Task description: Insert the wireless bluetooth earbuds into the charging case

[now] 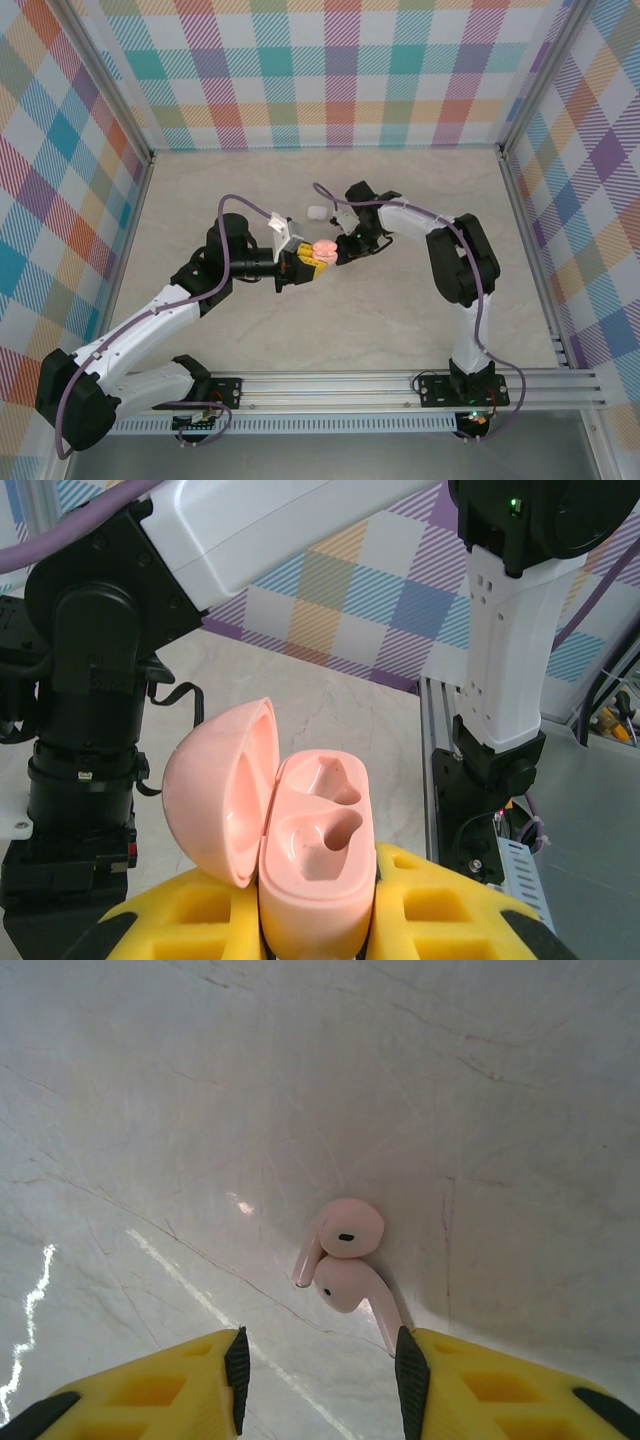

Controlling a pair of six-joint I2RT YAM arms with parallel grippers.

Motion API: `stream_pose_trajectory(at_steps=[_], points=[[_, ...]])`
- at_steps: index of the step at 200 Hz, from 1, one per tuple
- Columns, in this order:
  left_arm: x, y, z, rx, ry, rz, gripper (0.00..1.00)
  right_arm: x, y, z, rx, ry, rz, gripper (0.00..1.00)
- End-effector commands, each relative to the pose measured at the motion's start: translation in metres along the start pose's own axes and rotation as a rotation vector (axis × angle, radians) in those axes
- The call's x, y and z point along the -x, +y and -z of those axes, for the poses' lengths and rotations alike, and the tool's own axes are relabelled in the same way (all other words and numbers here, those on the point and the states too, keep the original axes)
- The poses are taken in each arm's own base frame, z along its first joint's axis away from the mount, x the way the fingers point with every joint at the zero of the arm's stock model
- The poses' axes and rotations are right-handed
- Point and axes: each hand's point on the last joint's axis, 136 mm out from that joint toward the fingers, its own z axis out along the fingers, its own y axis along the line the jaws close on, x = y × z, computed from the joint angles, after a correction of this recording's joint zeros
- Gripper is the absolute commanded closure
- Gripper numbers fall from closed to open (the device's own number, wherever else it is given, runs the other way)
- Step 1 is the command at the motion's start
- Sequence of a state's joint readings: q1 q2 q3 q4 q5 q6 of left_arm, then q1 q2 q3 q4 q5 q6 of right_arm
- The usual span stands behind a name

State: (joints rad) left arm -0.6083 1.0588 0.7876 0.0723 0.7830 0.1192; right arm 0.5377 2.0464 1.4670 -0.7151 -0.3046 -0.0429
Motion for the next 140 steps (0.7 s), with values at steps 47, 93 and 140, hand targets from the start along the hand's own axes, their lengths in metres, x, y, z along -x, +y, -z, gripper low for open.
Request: stream_pose_trajectory(at_steps=[47,93,140], points=[[-0.006,-0.005,0.003,-0.002,0.007,0.010,0.94,0.003,-0.010,-0.011,-0.070,0.033,-0.001,0.57],[-0.007,-0.005,0.004,0.001,0.008,0.011,0.95,0.005,-0.023,-0.013,-0.138,0.024,-0.050,0.63],[-0.006,-0.005,0.004,0.002,0.007,0.010,0.95,-0.002,-0.035,-0.001,-0.220,0.002,-0.113,0.70]])
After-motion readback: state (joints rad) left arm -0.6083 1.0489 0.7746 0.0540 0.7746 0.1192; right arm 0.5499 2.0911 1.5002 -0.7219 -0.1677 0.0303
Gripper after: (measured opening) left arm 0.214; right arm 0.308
